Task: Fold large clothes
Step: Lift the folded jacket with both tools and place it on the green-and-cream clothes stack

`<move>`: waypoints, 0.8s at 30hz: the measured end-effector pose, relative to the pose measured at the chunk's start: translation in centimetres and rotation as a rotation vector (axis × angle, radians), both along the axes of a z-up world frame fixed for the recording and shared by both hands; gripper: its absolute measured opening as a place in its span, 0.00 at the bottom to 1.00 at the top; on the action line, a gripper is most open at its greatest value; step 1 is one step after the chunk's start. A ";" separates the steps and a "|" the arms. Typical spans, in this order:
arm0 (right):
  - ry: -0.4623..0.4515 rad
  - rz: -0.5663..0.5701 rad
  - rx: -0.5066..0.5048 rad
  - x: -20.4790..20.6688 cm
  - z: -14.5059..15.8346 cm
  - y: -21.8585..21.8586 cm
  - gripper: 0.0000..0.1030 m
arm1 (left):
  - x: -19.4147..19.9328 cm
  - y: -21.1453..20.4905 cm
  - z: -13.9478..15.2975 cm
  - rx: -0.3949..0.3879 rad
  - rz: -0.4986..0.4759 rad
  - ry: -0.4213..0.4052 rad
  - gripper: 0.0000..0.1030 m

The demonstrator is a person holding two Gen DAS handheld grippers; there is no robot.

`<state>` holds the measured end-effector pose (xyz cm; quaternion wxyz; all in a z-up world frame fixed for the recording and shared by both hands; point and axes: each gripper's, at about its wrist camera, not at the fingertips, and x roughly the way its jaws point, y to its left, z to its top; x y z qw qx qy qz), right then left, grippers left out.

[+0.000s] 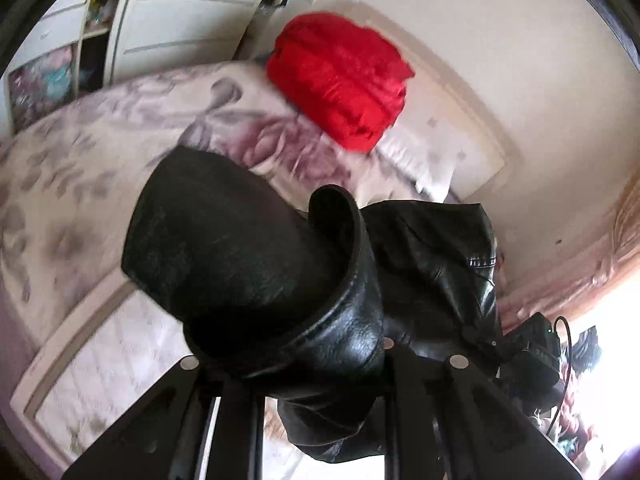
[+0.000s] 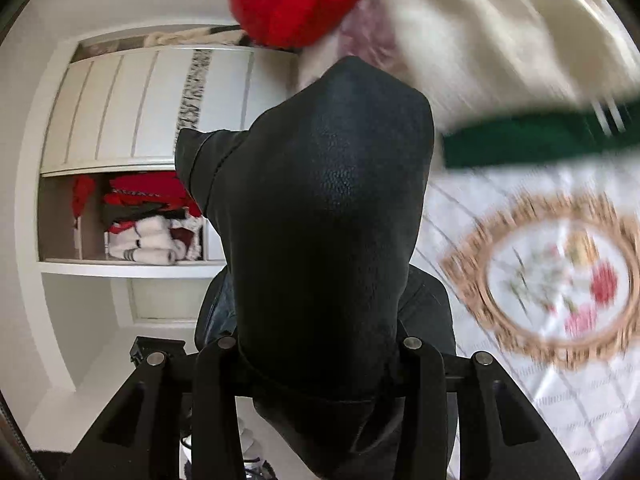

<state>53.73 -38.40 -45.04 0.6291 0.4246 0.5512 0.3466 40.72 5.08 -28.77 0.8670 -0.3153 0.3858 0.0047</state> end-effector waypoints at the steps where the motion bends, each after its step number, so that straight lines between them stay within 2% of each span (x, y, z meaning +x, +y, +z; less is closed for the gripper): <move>1: -0.001 -0.002 0.009 1.7 1.0 0.7 0.42 | 1.8 0.0 0.8 0.001 -0.001 -0.020 0.13; 5: -0.024 -0.014 0.039 10.6 5.0 1.1 0.42 | 9.5 -0.9 1.8 0.011 -0.013 -0.083 0.13; 8: -0.031 -0.029 0.045 17.4 5.6 -0.2 0.42 | 15.2 -2.5 -0.2 0.001 -0.038 -0.091 0.13; 10: -0.023 -0.049 0.037 21.1 4.2 -2.4 0.42 | 19.3 -4.4 -3.3 -0.011 -0.069 -0.071 0.13; 12: 0.013 -0.074 0.017 24.6 1.3 -5.3 0.42 | 23.4 -6.7 -8.1 -0.032 -0.108 -0.014 0.13; 15: 0.116 -0.138 -0.018 28.0 -4.2 -10.5 0.42 | 26.8 -10.3 -14.7 -0.037 -0.164 0.084 0.13; 17: 0.177 -0.150 -0.032 29.2 -8.1 -13.5 0.43 | 27.1 -11.8 -17.2 -0.014 -0.189 0.104 0.14; 18: 0.183 -0.144 -0.035 29.5 -9.1 -14.1 0.44 | 27.2 -12.0 -17.9 -0.014 -0.197 0.106 0.16; 20: 0.200 -0.126 -0.036 29.6 -10.8 -14.7 0.49 | 27.2 -12.1 -18.8 -0.018 -0.215 0.101 0.26; 21: 0.196 -0.114 -0.055 29.9 -11.2 -15.0 0.55 | 27.2 -11.9 -19.1 -0.023 -0.232 0.102 0.27; 24: 0.180 -0.088 -0.165 30.0 -12.1 -14.7 0.69 | 27.3 -12.0 -18.6 0.012 -0.251 0.121 0.46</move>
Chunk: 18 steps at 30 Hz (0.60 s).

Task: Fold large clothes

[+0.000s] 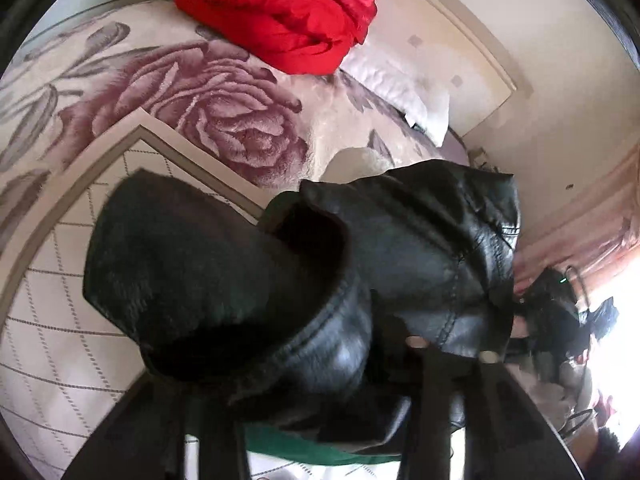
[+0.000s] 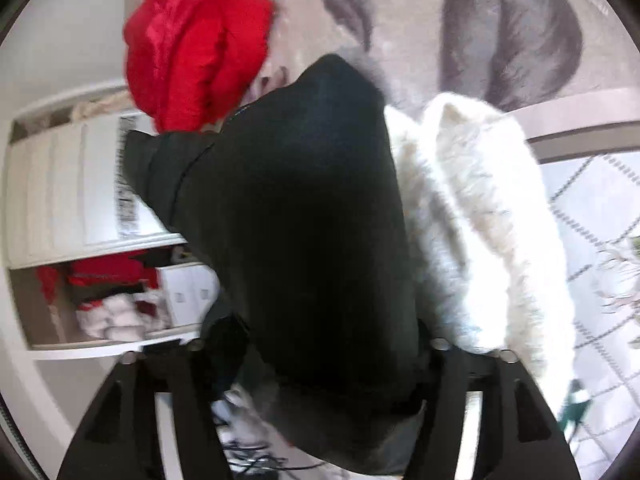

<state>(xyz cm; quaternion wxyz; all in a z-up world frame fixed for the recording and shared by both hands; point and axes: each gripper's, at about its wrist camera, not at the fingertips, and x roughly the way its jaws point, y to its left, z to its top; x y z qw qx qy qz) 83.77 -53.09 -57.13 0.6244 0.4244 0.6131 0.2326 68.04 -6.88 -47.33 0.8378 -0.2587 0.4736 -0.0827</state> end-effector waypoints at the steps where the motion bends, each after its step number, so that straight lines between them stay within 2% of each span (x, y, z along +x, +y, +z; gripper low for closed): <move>1: -0.011 0.009 -0.037 0.0 0.4 0.1 0.71 | -0.1 -0.2 0.7 0.039 -0.006 -0.001 0.62; 2: -0.036 0.020 -0.113 -0.2 1.6 0.1 0.75 | 0.0 -0.5 1.5 0.074 -0.012 0.000 0.82; 3: -0.056 0.024 -0.192 -0.7 2.5 -0.1 0.79 | -0.3 -0.6 2.1 0.109 -0.020 -0.005 0.89; 4: -0.084 0.021 -0.256 -1.3 3.2 0.0 0.79 | -0.6 -0.8 2.7 0.142 -0.026 -0.022 0.92; 5: -0.120 0.014 -0.369 -2.2 4.7 0.1 0.79 | -1.0 -0.8 3.3 0.169 -0.027 -0.035 0.92; 8: -0.196 -0.002 -0.697 -5.4 8.0 1.3 0.97 | -2.5 -1.0 5.8 0.276 -0.014 -0.073 0.94; 9: -0.224 -0.001 -0.829 -7.1 9.2 2.4 0.98 | -2.9 -1.1 6.3 0.305 -0.015 -0.084 0.94; 11: -0.262 -0.011 -0.956 -9.6 10.4 3.8 0.98 | -4.3 -1.9 7.4 0.408 -0.023 -0.092 0.99; 12: -0.285 -0.017 -1.048 -11.5 11.3 5.0 0.99 | -4.8 -2.1 7.7 0.435 -0.031 -0.093 0.99; 15: -0.313 -0.059 -1.148 -15.5 13.1 7.2 0.99 | -6.8 -3.0 9.1 0.509 -0.062 -0.084 0.99; 18: -0.301 -0.100 -1.185 -18.8 15.1 8.6 0.99 | -9.3 -3.5 11.4 0.531 -0.078 -0.078 1.00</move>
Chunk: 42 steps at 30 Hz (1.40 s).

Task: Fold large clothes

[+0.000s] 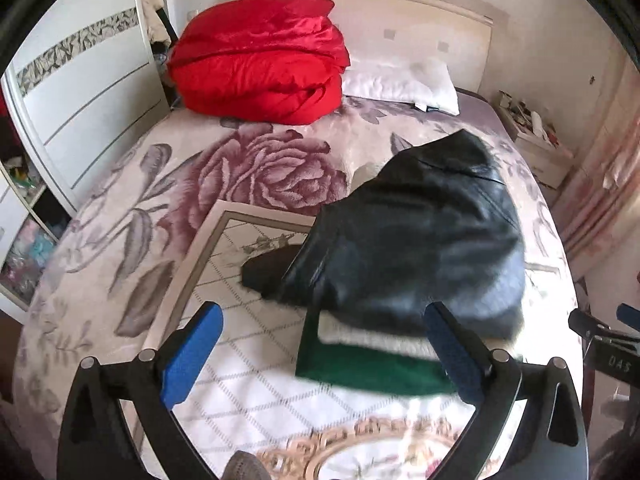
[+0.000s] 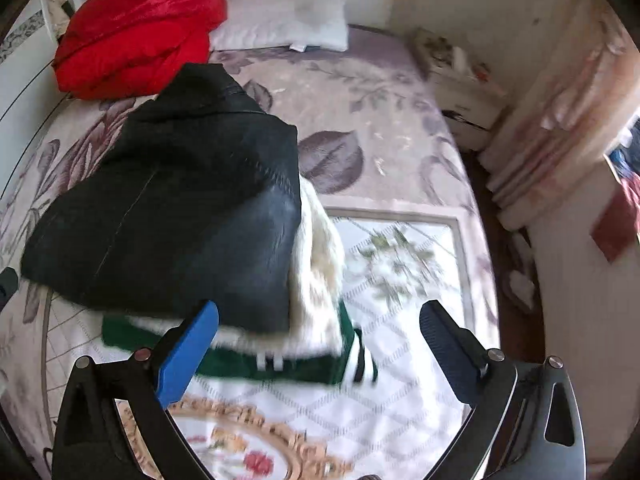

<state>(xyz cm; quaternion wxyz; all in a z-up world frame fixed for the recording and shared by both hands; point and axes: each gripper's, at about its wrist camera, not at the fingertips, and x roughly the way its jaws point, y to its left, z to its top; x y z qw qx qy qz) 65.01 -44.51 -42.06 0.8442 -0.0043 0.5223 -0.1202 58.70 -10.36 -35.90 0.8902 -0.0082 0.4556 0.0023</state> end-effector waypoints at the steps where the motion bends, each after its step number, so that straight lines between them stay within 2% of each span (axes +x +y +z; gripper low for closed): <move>1: -0.002 -0.018 -0.007 -1.4 0.7 0.2 0.99 | -1.1 -0.1 1.0 -0.003 -0.008 0.000 1.00; 5: -0.033 -0.056 -0.037 -7.0 5.6 1.7 0.99 | -5.0 -0.7 5.2 0.002 -0.031 -0.003 1.00; 14: -0.112 -0.087 -0.095 -19.6 19.7 5.5 0.99 | -15.1 0.1 16.1 0.032 -0.069 -0.061 0.99; 21: -0.211 -0.097 -0.122 -31.3 30.2 8.6 0.99 | -23.3 1.1 22.7 0.055 -0.103 -0.087 0.99; 26: -0.247 -0.106 -0.113 -38.1 34.7 9.8 0.99 | -28.5 1.8 27.1 0.047 -0.105 -0.147 1.00; 32: -0.297 -0.096 -0.106 -44.8 39.5 11.2 0.99 | -32.9 2.0 30.9 0.028 -0.119 -0.191 0.99; 42: -0.373 -0.080 -0.129 -51.5 45.6 11.7 0.99 | -36.5 1.9 33.3 0.007 -0.136 -0.191 0.99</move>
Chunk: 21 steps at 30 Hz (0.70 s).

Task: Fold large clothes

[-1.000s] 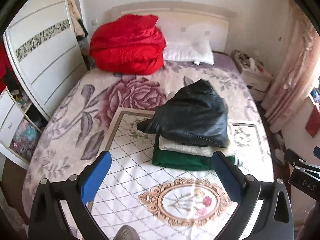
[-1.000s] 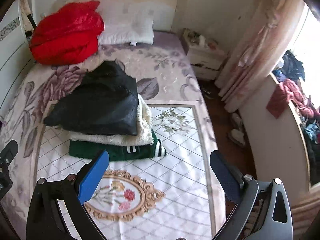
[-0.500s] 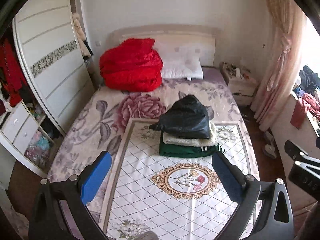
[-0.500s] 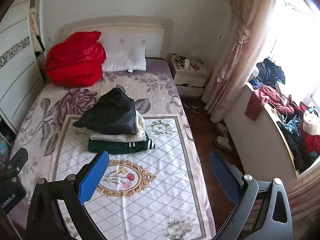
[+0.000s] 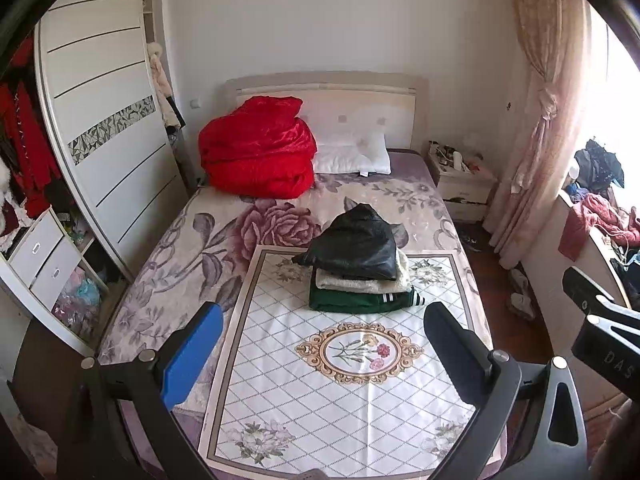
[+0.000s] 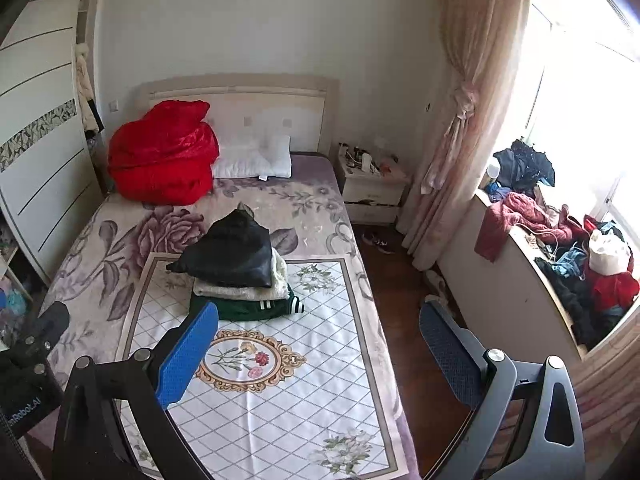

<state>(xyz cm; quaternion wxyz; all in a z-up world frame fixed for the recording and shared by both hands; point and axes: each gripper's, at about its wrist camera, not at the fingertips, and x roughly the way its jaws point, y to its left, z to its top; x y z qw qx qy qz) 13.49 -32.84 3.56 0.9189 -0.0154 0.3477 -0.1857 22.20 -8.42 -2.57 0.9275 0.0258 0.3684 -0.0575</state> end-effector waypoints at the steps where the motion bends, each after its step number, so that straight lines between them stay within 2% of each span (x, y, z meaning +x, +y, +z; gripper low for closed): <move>1: -0.001 0.001 0.002 -0.4 0.4 0.0 0.99 | -0.2 0.0 0.2 -0.014 -0.005 0.008 1.00; 6: 0.022 0.023 0.017 -1.0 1.5 0.0 0.99 | -0.8 -0.3 1.0 0.003 -0.003 0.020 1.00; 14: -0.017 0.042 0.007 -1.7 4.2 0.2 0.99 | -1.3 0.2 2.7 -0.011 0.030 -0.015 1.00; 21: -0.028 0.049 0.004 -1.3 5.1 0.1 0.99 | -1.6 0.4 3.0 -0.017 0.037 -0.021 1.00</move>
